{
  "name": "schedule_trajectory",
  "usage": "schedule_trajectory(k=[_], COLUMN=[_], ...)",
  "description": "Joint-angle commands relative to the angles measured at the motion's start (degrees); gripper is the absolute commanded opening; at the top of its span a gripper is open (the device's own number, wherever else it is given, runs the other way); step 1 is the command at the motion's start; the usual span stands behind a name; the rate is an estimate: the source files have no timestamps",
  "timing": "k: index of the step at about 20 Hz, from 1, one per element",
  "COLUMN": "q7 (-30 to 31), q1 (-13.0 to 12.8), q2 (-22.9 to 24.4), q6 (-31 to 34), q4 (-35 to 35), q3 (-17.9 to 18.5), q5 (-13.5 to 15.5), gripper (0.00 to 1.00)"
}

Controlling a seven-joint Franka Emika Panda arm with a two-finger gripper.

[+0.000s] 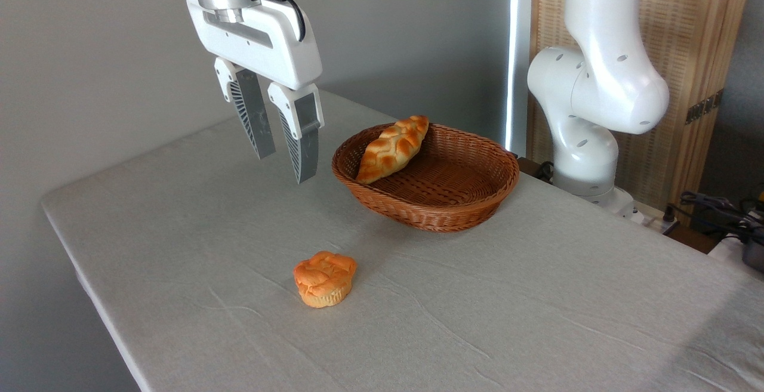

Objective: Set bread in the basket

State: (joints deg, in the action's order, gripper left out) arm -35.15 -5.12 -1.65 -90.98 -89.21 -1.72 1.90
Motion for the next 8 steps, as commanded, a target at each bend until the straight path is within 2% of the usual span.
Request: schedule_trajectory(k=[1,4,8], q7=[-0.71,-0.27,-0.53], q1=[1.34,1.52,1.52], q2=[0.33,0.33,0.42], q6=[1.24,1.24,1.07], q4=[0.44,0.44,0.44], q3=[-0.48,-0.48,-0.3], q5=[-1.01,-2.6,-2.51], gripper=[1.0,1.0,1.0])
